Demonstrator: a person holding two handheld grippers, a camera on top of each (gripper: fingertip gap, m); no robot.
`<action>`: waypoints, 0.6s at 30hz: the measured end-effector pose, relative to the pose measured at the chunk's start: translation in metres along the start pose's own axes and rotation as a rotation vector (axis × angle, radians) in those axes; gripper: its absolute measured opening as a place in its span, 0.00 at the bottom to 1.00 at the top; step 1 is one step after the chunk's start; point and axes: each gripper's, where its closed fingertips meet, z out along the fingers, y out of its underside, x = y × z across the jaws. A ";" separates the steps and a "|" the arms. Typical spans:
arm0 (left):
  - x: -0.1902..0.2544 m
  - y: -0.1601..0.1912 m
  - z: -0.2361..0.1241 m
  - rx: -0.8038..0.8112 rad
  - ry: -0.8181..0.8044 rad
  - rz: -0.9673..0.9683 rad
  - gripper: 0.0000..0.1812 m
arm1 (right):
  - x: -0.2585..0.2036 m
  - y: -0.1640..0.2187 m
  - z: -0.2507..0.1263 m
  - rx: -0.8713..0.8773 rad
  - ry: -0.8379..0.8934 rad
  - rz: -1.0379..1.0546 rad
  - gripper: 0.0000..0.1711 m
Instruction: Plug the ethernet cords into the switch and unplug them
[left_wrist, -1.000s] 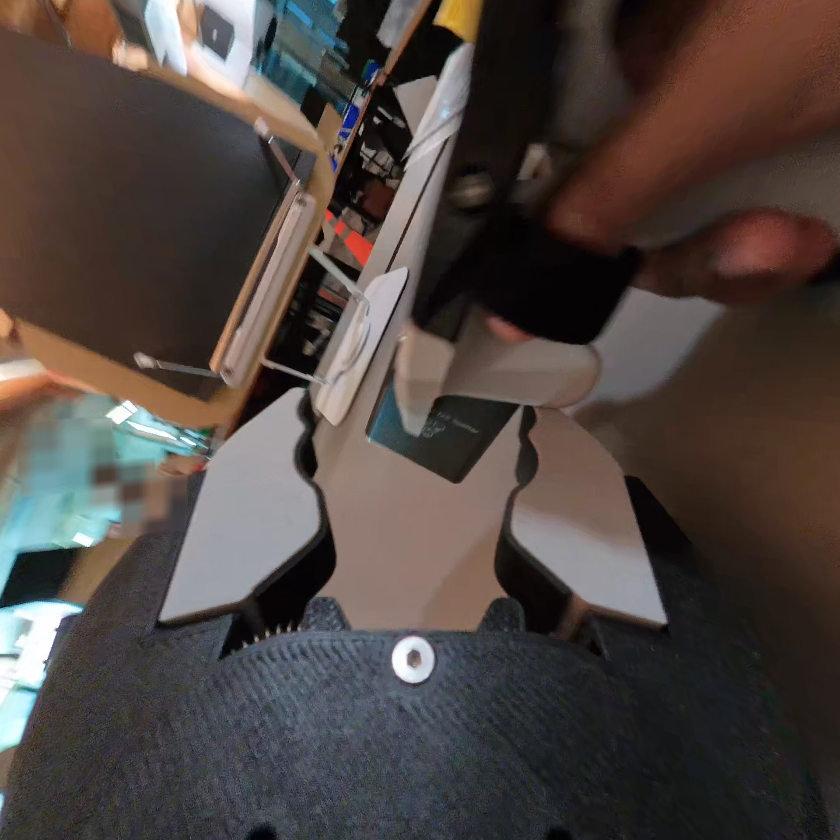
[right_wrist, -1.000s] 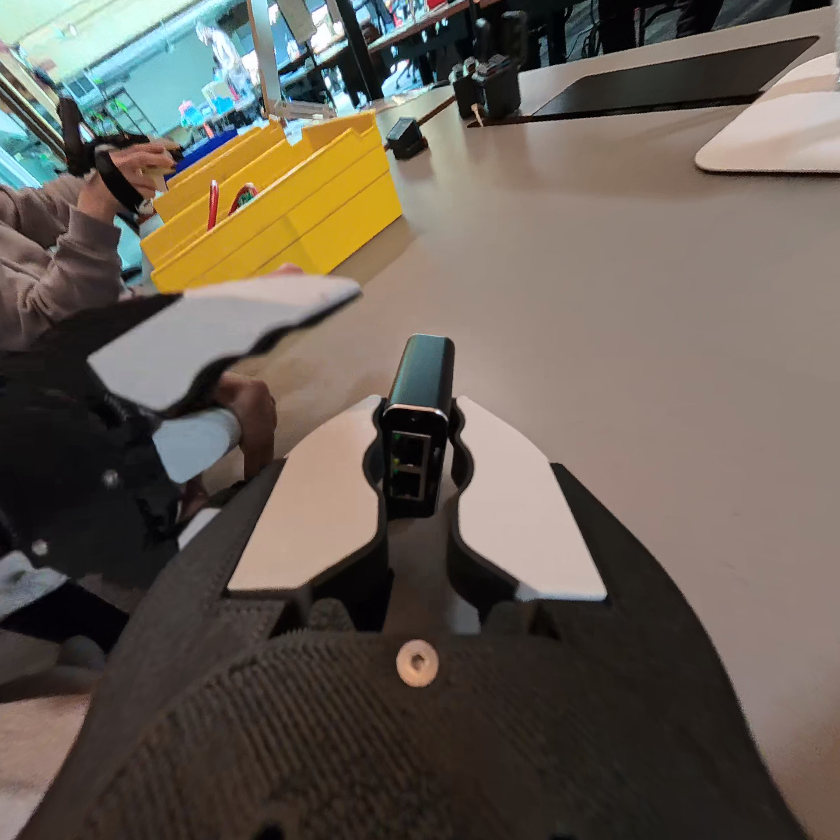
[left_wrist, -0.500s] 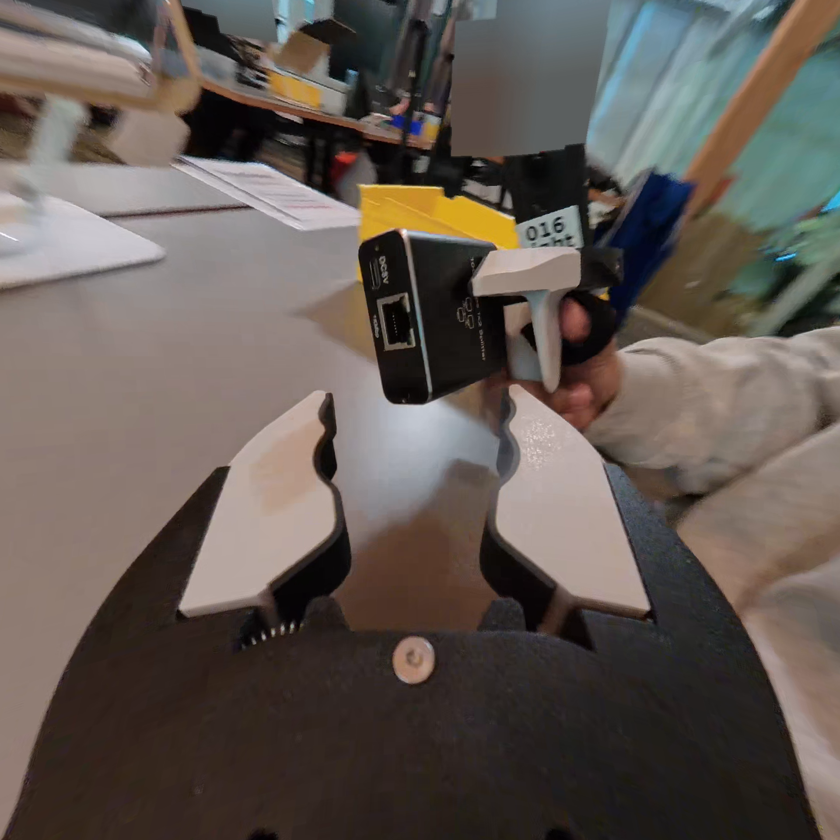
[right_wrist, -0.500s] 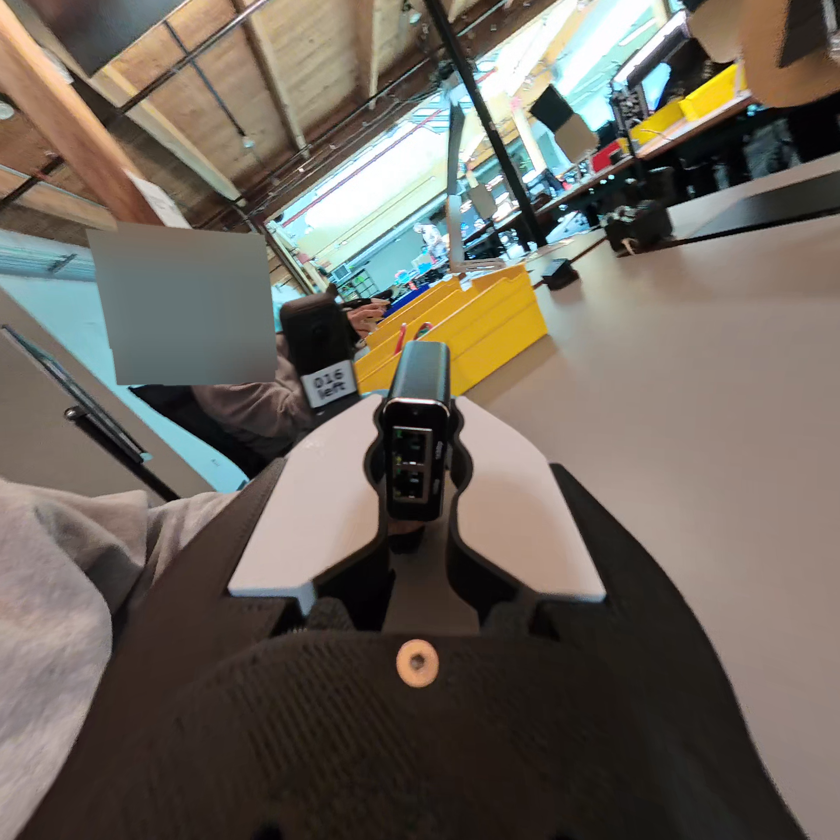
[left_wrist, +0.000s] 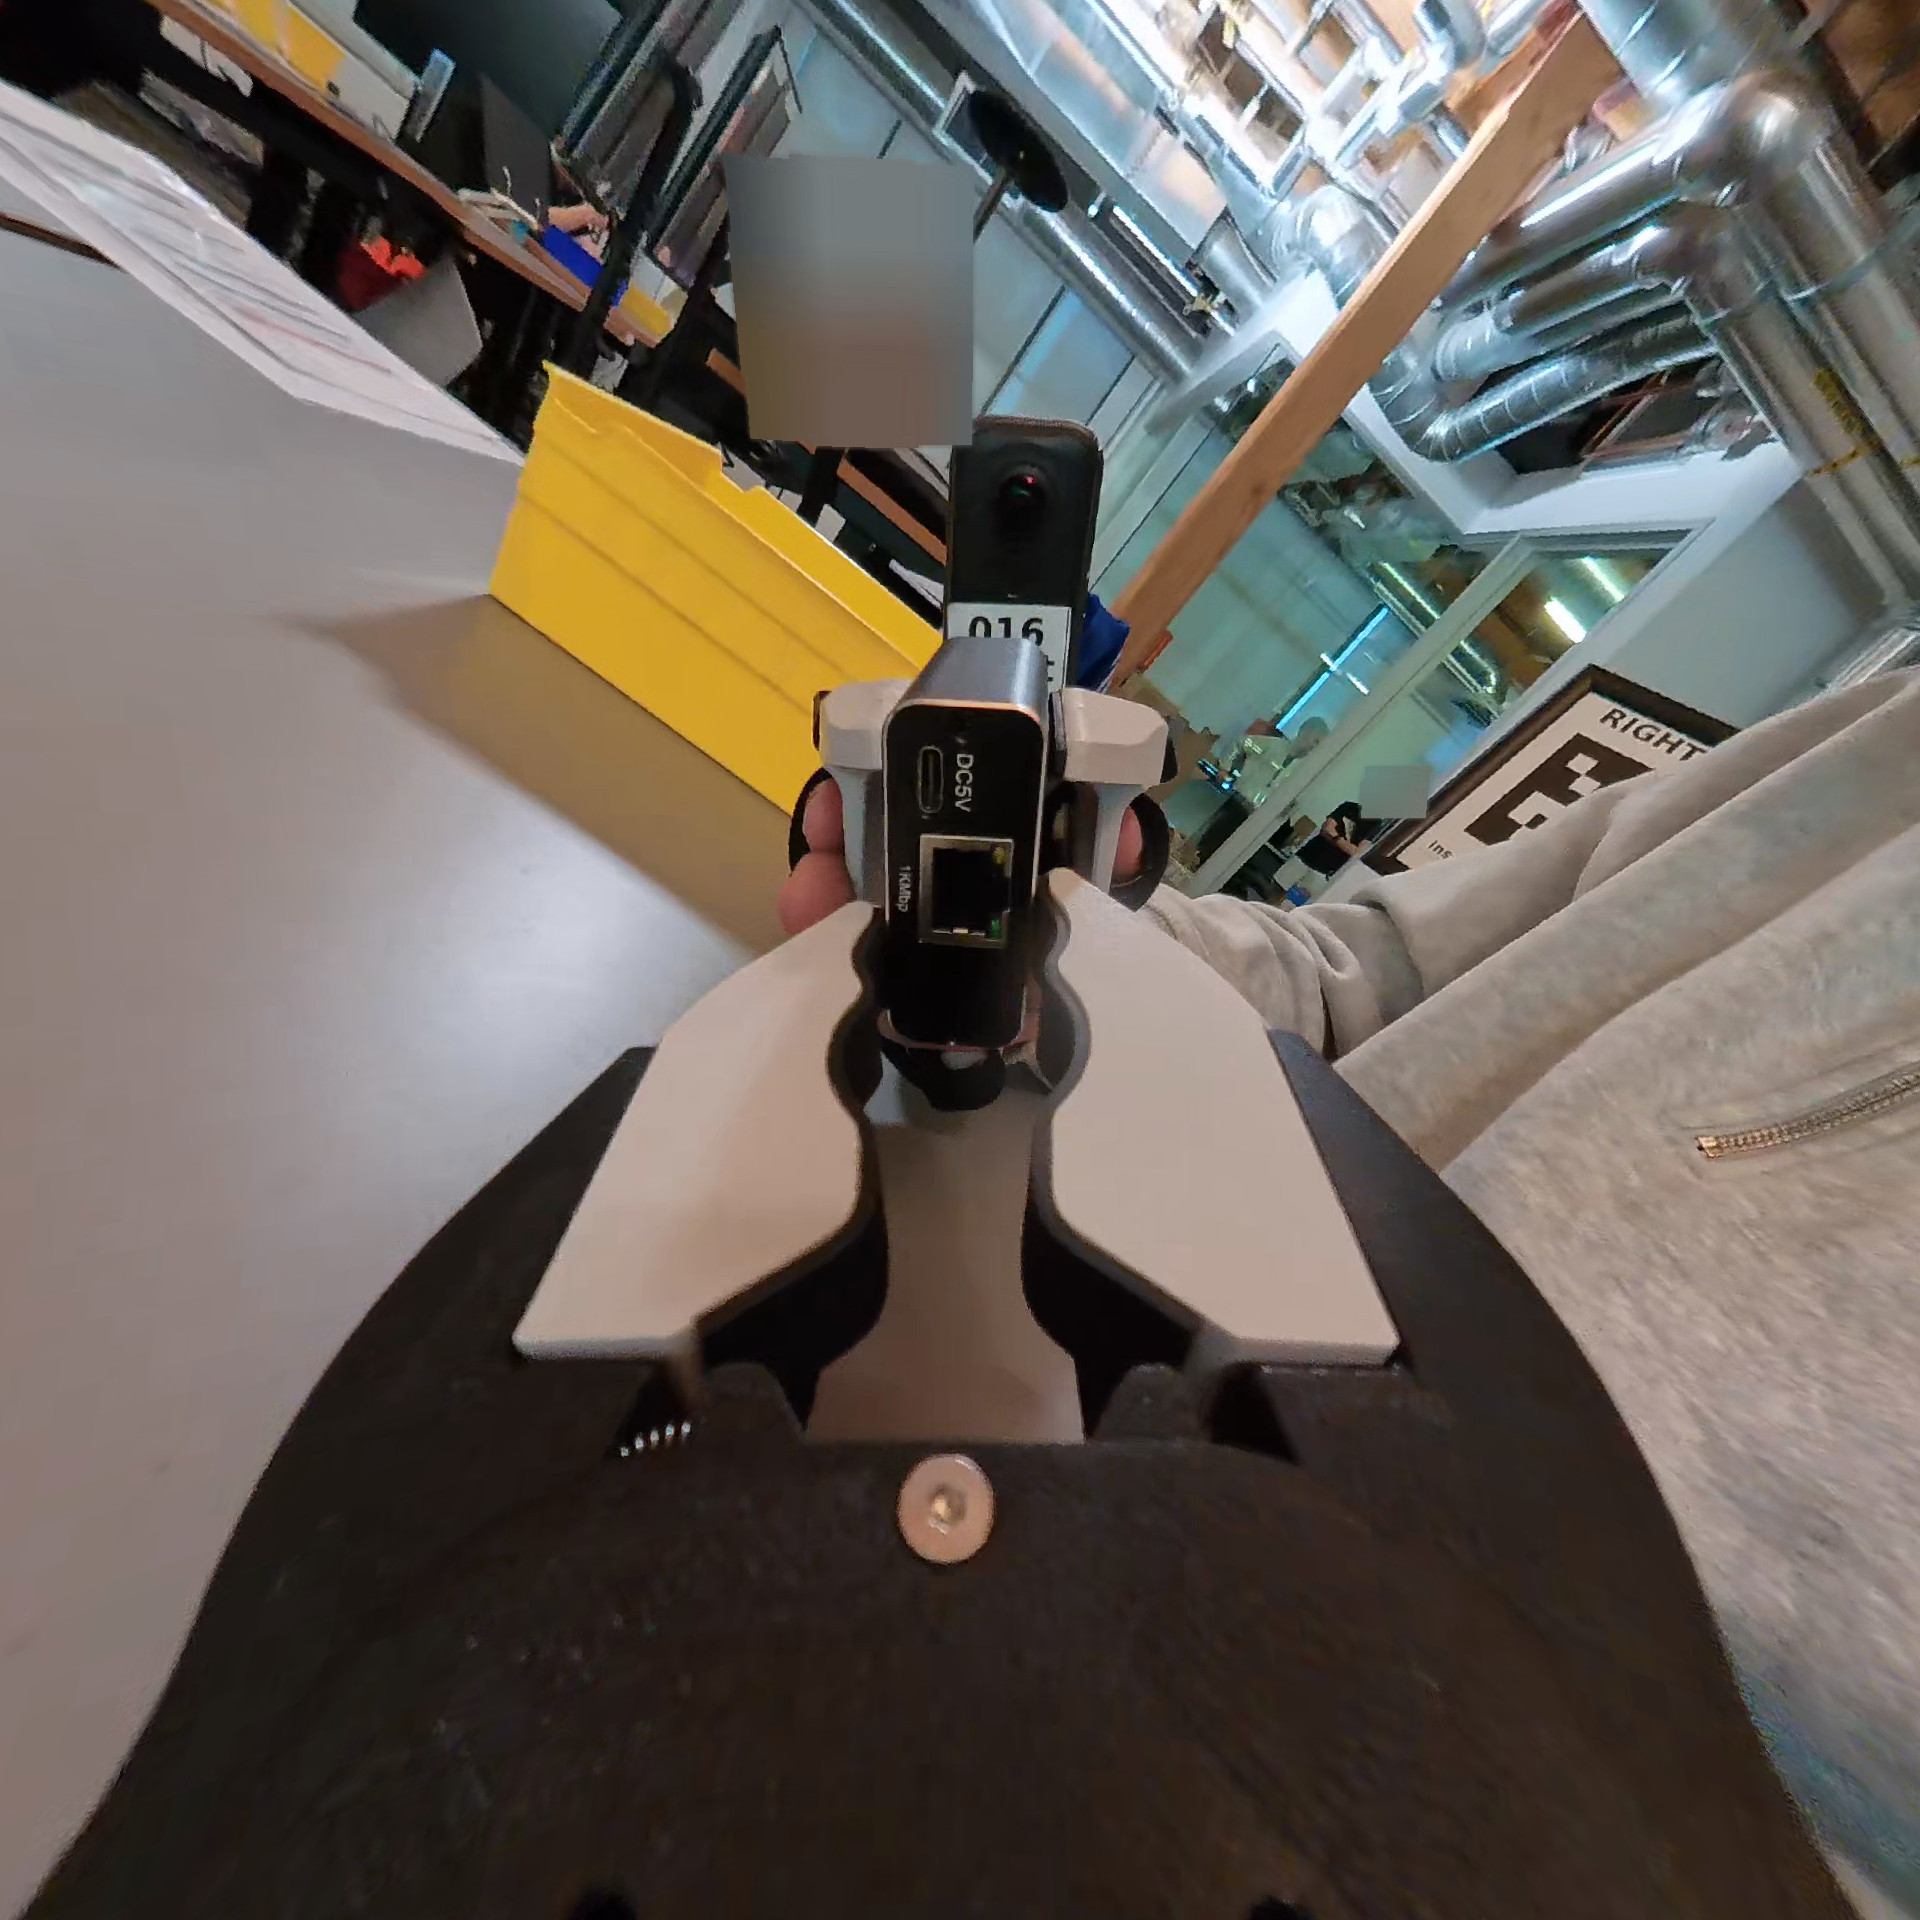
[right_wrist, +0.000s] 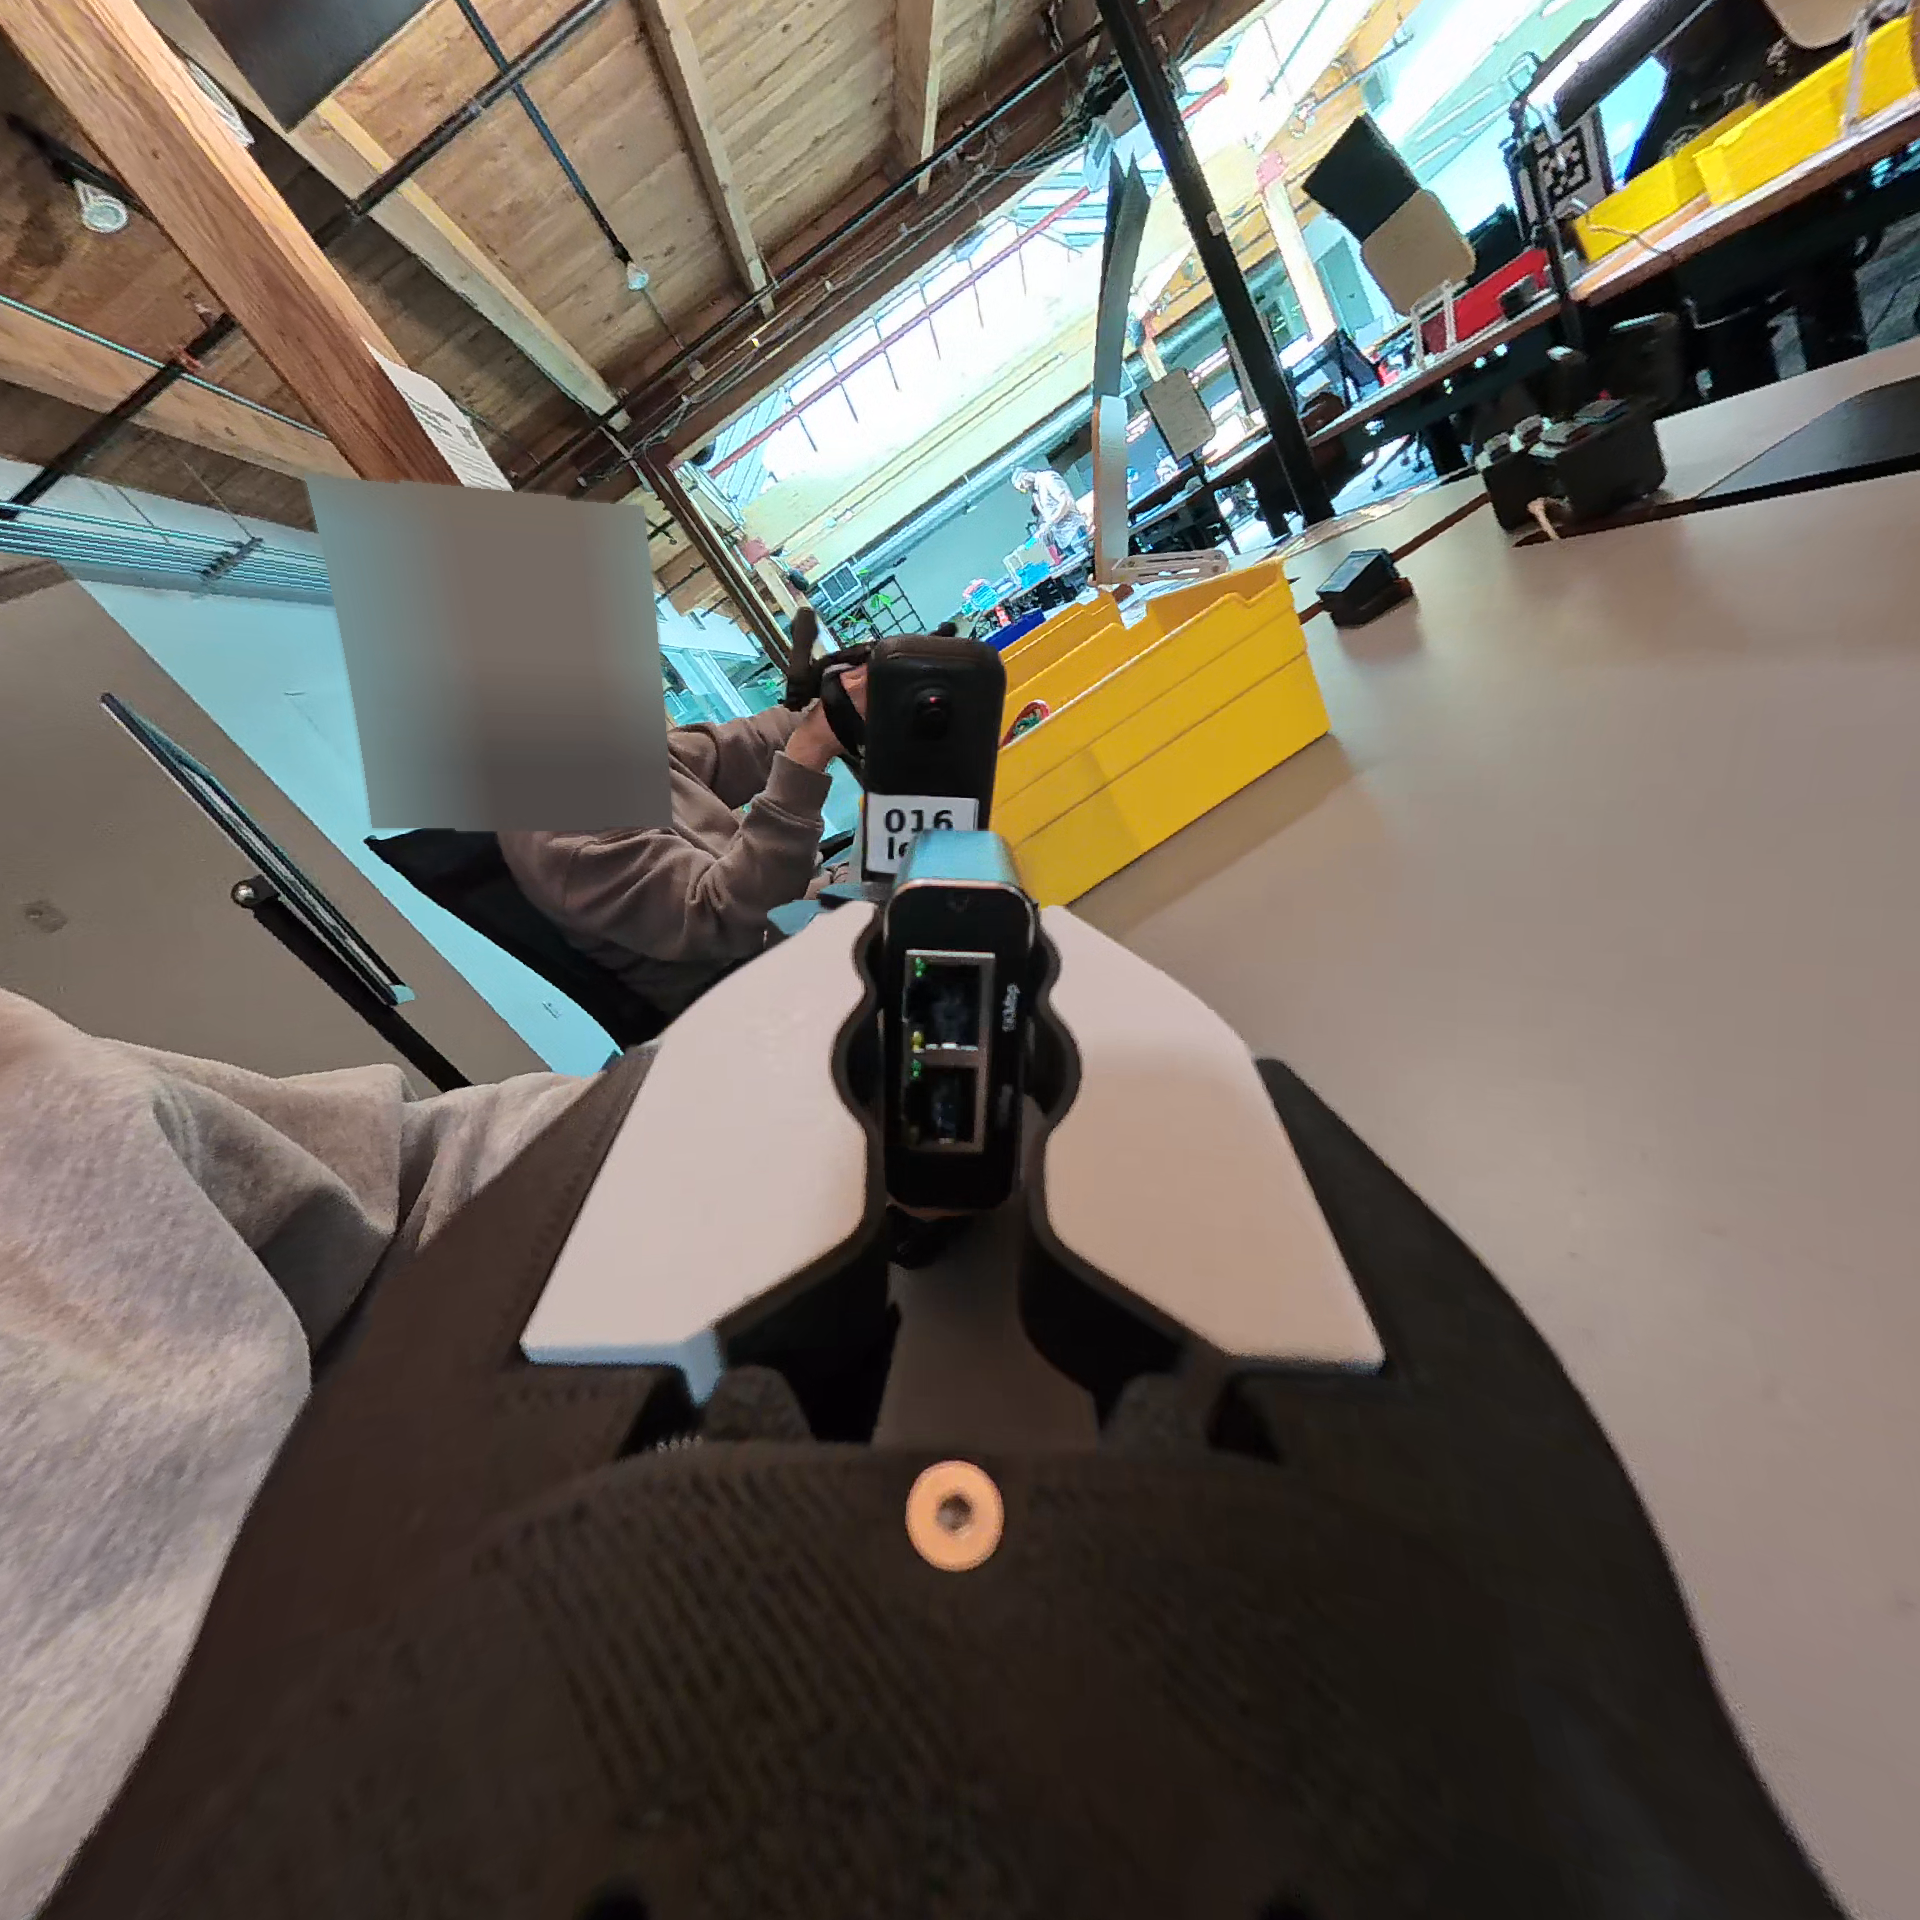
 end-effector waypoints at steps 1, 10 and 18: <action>-0.001 0.001 0.000 -0.003 -0.002 -0.006 0.14 | 0.002 0.000 0.000 -0.002 0.012 -0.003 0.15; -0.014 -0.006 -0.008 0.055 -0.003 -0.183 0.14 | 0.011 -0.011 -0.007 -0.014 0.202 -0.585 0.43; -0.042 -0.028 -0.033 0.288 -0.054 -0.413 0.14 | 0.017 0.028 0.013 -0.173 0.303 -0.792 0.50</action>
